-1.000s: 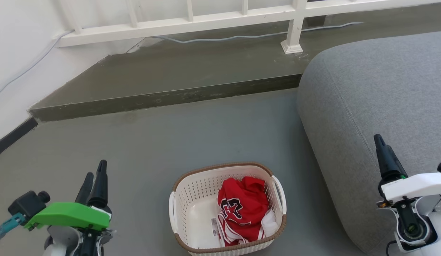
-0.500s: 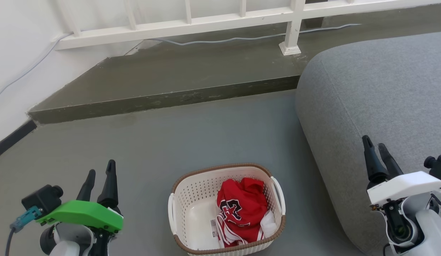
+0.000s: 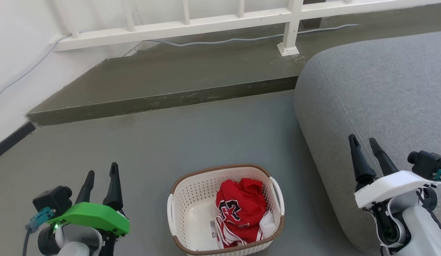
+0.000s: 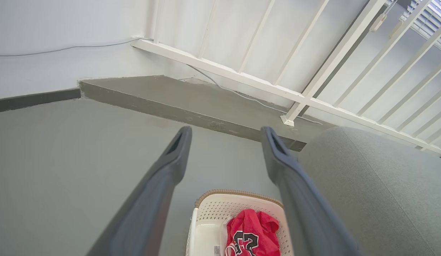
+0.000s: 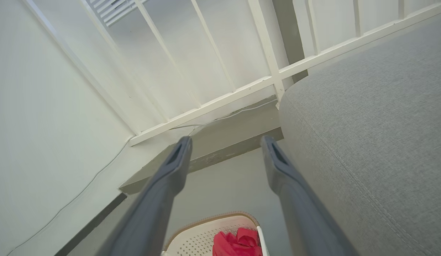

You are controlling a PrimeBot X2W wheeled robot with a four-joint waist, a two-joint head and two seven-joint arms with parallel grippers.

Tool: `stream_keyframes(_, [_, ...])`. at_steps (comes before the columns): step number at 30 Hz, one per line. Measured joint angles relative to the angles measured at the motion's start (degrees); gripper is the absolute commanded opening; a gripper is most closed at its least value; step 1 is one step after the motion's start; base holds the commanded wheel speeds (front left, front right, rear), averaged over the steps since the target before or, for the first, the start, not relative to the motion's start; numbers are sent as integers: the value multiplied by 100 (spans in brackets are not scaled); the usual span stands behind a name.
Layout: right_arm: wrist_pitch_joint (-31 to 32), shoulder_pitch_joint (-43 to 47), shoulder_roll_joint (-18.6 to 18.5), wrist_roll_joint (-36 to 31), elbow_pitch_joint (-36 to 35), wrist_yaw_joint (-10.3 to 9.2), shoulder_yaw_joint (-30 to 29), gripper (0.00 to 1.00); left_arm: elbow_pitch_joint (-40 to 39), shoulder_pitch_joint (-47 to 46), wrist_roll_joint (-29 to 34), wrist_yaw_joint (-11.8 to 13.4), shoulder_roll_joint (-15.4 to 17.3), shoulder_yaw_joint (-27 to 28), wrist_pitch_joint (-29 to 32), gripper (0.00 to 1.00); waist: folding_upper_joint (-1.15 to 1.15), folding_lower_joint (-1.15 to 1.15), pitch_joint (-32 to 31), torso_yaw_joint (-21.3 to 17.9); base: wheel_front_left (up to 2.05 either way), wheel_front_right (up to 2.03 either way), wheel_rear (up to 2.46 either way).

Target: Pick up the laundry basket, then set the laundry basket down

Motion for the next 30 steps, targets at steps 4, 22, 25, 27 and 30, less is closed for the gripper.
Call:
stream_keyframes(4, [-87, 0, -15, -289, -14, 0, 85, 100, 10, 0, 276, 53, -29, -7, -56, 100, 0, 0, -4, -11, 0, 0, 0])
stream_keyframes(22, [-369, -21, -53, -1399, -13, -42, 367, 100, 227, 0, 1405, 267, -65, -162, -353, 100, 0, 0, -26, -54, 0, 0, 0])
stream_keyframes(25, [-407, -22, -58, -1604, -11, -42, 394, 100, 290, 0, 1625, 294, -74, -166, -375, 100, 0, 0, -31, -64, 0, 0, 0])
stream_keyframes(27, [-454, -23, -60, -1726, -10, -42, 417, 100, 321, 0, 1724, 304, -77, -171, -411, 100, 0, 0, -34, -71, 0, 0, 0])
stream_keyframes(30, [-504, -25, -66, -1935, -10, -43, 437, 100, 354, -1, 1924, 349, -81, -175, -468, 100, 0, 0, -40, -81, 0, 0, 0])
